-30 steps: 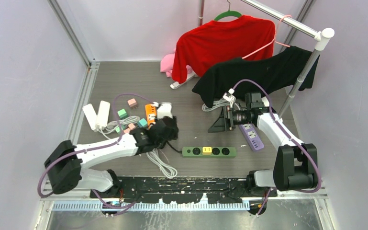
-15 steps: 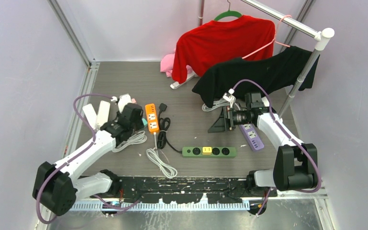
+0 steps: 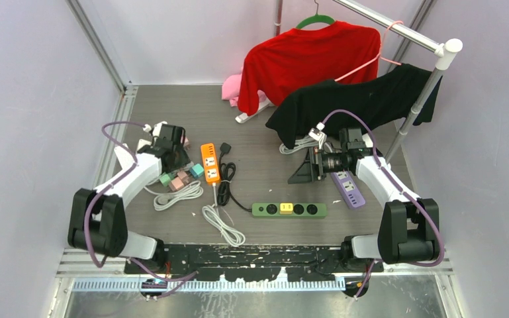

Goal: Pull the plug off the socket
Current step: Place the plug at the center of the board, then remove the plug from the socket.

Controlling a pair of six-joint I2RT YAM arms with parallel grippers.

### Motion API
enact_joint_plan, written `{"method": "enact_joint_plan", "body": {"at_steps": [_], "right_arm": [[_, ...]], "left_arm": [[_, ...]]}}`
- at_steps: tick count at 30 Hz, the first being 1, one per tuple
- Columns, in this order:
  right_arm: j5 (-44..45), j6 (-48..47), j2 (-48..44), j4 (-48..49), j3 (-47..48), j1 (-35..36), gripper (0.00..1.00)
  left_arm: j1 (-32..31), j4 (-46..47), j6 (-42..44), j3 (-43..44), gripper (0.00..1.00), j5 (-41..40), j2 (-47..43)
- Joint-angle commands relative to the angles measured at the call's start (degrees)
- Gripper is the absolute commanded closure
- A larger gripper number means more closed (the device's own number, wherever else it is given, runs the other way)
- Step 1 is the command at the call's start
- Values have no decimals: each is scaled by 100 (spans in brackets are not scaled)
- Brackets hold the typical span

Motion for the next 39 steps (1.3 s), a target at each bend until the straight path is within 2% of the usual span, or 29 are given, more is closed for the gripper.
{"method": "enact_joint_plan", "body": {"at_steps": [1,7,8,9,13,17,22,25,30,32,34,36,39], "right_arm": [[-56,-108,-206,-14,47,-19,0],[-47,-135,-210,-40,55,-19,1],[-47,-141,-215,-47,55,-19,1],[-45,-149,-221,-52,53,-19,1],[-47,-179,-213,-80,64,-20,0],[-43,-274,-226,-145,71,-21,0],[82,-757,-297,-432,109,-19,1],[243,-1339,-419,-796,190,-18,0],[361,-2814,-880,-1354,207,-20,0],[235,-4083,-1114,-1907,155,-32,1],[177,-4508,-1327,-2014,51,-32,1],[99,-4771,-1370,-2145,16,-41,1],[19,-6041,-1296,-2976,54,-45,1]], "left_arm": [[319,-97,-142,711,100,253,529],[750,-30,-94,1019,98,1045,1175],[819,-20,-73,1056,69,1172,1223],[879,-46,-37,1102,59,1271,1262],[928,-135,209,1215,50,1482,1213],[930,82,396,1008,39,1782,761],[928,369,466,665,24,2541,-3],[928,947,426,210,15,3466,-618],[909,2639,-111,-702,8,5324,-1614],[713,3298,-555,-1060,10,5646,-1946],[234,3880,-761,-1392,10,5659,-2282],[-444,4033,-550,-1463,10,5418,-2534],[-1552,4069,101,-1526,11,4879,-2832]]}}
